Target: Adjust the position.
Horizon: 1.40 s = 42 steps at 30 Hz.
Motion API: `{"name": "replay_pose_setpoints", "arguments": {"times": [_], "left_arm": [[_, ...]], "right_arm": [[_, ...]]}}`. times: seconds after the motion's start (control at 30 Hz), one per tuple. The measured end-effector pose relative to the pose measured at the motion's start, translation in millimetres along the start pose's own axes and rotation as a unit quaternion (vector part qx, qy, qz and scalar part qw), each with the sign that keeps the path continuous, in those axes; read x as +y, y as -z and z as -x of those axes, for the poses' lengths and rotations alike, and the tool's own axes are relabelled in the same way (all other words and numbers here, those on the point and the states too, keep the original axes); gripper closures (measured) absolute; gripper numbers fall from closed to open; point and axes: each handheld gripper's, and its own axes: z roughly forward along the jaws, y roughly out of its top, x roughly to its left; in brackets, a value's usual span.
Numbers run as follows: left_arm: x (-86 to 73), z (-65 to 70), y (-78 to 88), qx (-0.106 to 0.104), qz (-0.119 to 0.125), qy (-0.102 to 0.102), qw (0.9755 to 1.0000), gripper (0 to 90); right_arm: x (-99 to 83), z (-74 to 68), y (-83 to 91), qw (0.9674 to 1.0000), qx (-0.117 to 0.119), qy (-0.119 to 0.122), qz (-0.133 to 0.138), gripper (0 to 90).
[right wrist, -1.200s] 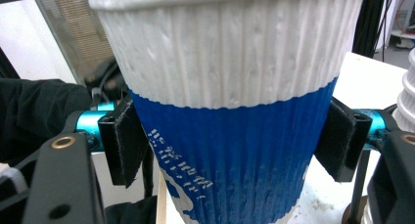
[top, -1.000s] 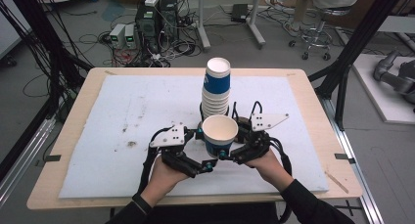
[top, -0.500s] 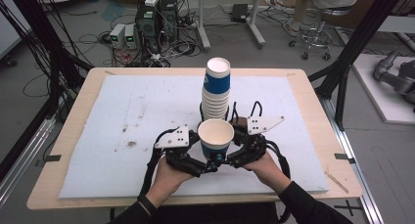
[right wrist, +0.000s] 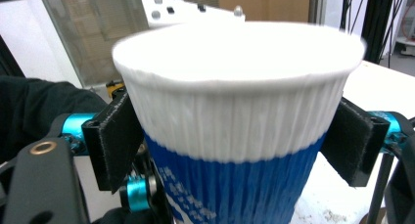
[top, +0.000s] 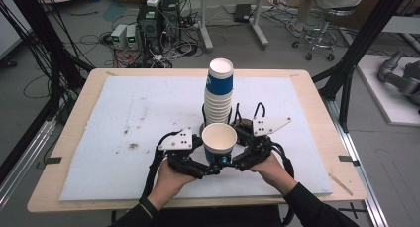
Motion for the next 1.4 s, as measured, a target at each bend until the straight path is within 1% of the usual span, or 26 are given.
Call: {"name": "replay_pose_setpoints", "arguments": {"times": [0.13, 0.23, 0.27, 0.37, 0.47, 0.6, 0.7, 0.83, 0.9, 1.03, 1.13, 1.2, 1.27, 1.4], "left_arm": [[-0.4, 0.1, -0.9, -0.002, -0.002, -0.002, 1.0, 29.4], [-0.5, 0.6, -0.5, -0.001, 0.002, -0.005, 1.0, 29.1], [-0.4, 1.1, -0.6, 0.0, 0.003, -0.005, 1.0, 28.3], [0.6, 2.4, -1.2, 0.003, 0.009, -0.005, 0.9999, 22.2], [1.7, 3.7, -0.9, 0.0, 0.019, -0.002, 0.9998, 20.2], [3.1, 4.4, 1.2, -0.002, 0.031, -0.002, 0.9995, 20.2], [3.3, 3.8, 2.5, -0.001, 0.032, -0.001, 0.9995, 20.6], [3.6, 4.0, 3.7, -0.002, 0.035, -0.003, 0.9994, 25.2], [3.4, 3.8, 4.0, -0.002, 0.034, -0.004, 0.9994, 26.7], [3.1, 4.0, 3.4, -0.002, 0.033, -0.005, 0.9994, 26.9], [3.1, 4.1, 3.4, 0.0, 0.032, -0.008, 0.9995, 26.9], [2.5, 3.6, 2.6, 0.001, 0.023, -0.011, 0.9997, 26.9], [1.5, 3.3, 1.6, 0.0, 0.022, -0.011, 0.9997, 27.0], [1.7, 3.3, 1.7, 0.001, 0.023, -0.012, 0.9997, 27.2]], "right_arm": [[0.1, 0.2, 0.1, 1.0, 0.003, -0.003, -0.005, 20.1], [0.1, -0.1, -0.1, 1.0, 0.001, 0.002, -0.003, 21.6], [0.2, 0.0, 0.0, 1.0, 0.003, 0.002, -0.002, 21.7], [-0.1, 0.3, 0.1, 1.0, 0.006, -0.001, 0.001, 22.8], [-1.0, -0.1, -0.7, 0.9999, 0.011, -0.001, 0.002, 23.1], [-2.1, -1.1, -2.7, 0.9999, 0.015, 0.001, 0.0, 23.1], [-2.7, -1.4, -3.5, 0.9999, 0.016, 0.004, 0.001, 23.1], [-3.2, -1.3, -3.9, 0.9999, 0.016, 0.003, -0.001, 23.1], [-3.2, -1.2, -3.8, 0.9999, 0.016, 0.003, -0.001, 23.0], [-3.4, -1.5, -4.3, 0.9999, 0.015, 0.004, -0.004, 21.4], [-3.1, -1.9, -4.0, 0.9999, 0.015, 0.001, 0.001, 20.1], [-2.5, -1.3, -3.6, 0.9999, 0.015, -0.003, 0.003, 18.5], [-1.5, -0.8, -2.2, 0.9998, 0.014, -0.005, 0.011, 18.5], [-0.8, -1.4, -1.5, 0.9998, 0.014, -0.007, 0.01, 19.1]]}}
